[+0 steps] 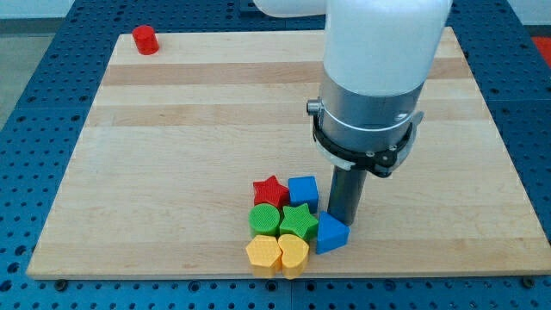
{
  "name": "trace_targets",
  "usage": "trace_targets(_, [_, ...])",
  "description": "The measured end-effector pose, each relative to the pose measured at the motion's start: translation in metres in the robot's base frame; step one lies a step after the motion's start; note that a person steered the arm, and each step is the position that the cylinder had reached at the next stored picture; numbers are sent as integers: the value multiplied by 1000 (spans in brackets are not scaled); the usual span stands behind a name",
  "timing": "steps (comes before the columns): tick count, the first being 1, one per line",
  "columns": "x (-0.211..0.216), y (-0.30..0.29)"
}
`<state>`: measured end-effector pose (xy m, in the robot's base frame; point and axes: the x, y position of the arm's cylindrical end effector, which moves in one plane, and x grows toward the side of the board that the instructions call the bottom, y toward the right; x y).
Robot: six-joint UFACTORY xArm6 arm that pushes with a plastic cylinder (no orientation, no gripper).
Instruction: Point the arm at the right of red circle
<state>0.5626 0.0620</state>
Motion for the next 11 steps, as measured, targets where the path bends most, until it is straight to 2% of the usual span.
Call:
trace_targets(1, [-28,1])
trace_targets(3, [-162,0])
trace_targets(4, [-208,-53])
trace_targets(5, [-270,-71])
trace_targets(6, [-314,-91])
trace_targets(7, [-352,-150])
trace_targets(8, [-371,-177])
trace_targets(11, [-371,-232])
